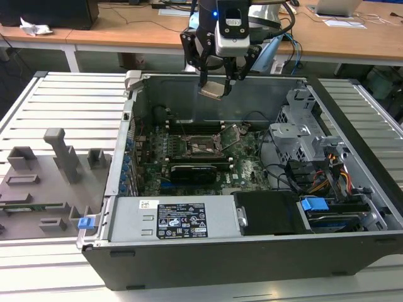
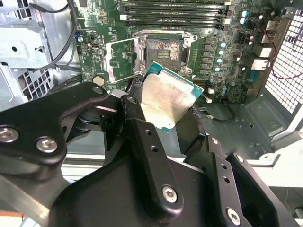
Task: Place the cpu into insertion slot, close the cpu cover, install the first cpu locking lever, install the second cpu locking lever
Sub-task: 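Place the cpu into insertion slot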
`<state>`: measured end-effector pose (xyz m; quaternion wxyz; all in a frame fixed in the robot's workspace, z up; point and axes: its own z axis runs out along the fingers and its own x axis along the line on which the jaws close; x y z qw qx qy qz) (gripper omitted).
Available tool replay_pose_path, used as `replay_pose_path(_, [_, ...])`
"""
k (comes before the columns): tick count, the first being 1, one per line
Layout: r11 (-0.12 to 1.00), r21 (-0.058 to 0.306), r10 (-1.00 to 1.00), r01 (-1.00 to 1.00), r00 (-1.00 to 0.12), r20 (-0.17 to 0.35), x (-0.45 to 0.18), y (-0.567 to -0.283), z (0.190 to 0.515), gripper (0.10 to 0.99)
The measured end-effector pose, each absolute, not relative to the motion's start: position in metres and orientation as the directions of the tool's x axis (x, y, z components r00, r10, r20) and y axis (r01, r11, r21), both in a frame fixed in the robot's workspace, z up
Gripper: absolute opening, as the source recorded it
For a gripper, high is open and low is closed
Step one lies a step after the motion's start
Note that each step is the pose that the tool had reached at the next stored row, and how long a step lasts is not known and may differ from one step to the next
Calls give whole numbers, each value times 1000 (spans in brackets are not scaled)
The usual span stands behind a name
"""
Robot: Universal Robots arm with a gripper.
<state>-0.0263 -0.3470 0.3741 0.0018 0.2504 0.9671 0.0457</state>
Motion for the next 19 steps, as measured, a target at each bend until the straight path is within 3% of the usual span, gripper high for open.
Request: replay_pose_path(19, [839,89,537,536,-843,19,-26,-347,374,529])
